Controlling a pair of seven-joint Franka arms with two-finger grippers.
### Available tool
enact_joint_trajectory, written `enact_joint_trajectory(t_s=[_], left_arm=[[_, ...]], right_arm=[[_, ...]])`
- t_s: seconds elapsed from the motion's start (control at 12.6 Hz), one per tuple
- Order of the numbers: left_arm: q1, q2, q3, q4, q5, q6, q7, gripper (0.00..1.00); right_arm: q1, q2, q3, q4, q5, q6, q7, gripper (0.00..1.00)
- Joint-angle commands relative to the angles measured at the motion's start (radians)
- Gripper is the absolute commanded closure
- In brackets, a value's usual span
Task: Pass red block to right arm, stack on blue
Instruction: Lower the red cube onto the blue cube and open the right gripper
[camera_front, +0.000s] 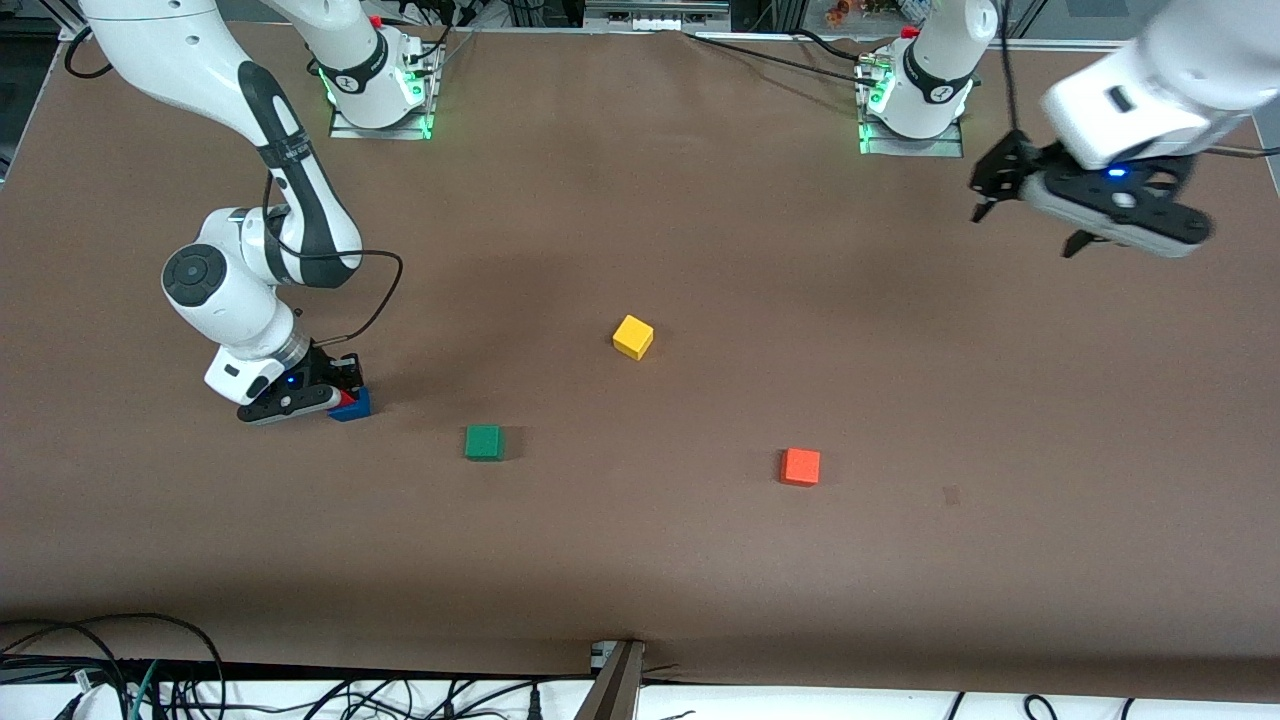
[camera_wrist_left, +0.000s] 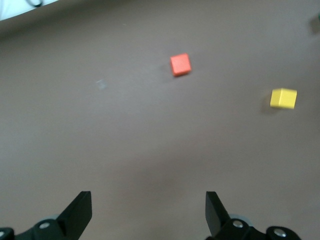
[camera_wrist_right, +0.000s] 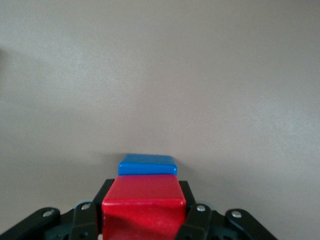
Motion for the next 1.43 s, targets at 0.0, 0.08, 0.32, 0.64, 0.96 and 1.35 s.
enact_joint_trajectory(t_s=[0.0,0.08,0.32,0.64,0.96,1.35], left_arm=[[-0.004,-0.046,0.078,-0.061,-0.034,0.051,-0.006,0.0],[-0.006,-0.052,0.085,-0.072,-0.034,0.053,-0.009,0.0],[-0.004,-0.058,0.089,-0.113,-0.03,0.056,-0.165,0.0],[-0.016,-0.05,0.082,-0.113,0.019,0.068,-0.207,0.0],[-0.018,-0.024,0.083,-0.121,0.024,0.085,-0.207,0.0],[-0.013,-0.024,0.082,-0.107,0.024,0.082,-0.198,0.0]], right_arm=[[-0.003,0.017,0.002,0.018,-0.001,0.014,0.018,0.76],[-0.002,0.017,0.002,0.018,-0.001,0.014,0.018,0.76],[-0.002,0.024,0.002,0.024,-0.001,0.014,0.018,0.76],[0.001,0.025,0.002,0.026,-0.001,0.014,0.018,0.57],[0.006,0.007,0.002,0.032,-0.002,0.005,0.007,0.0],[0.004,-0.084,0.0,0.119,-0.002,-0.243,0.004,0.0]])
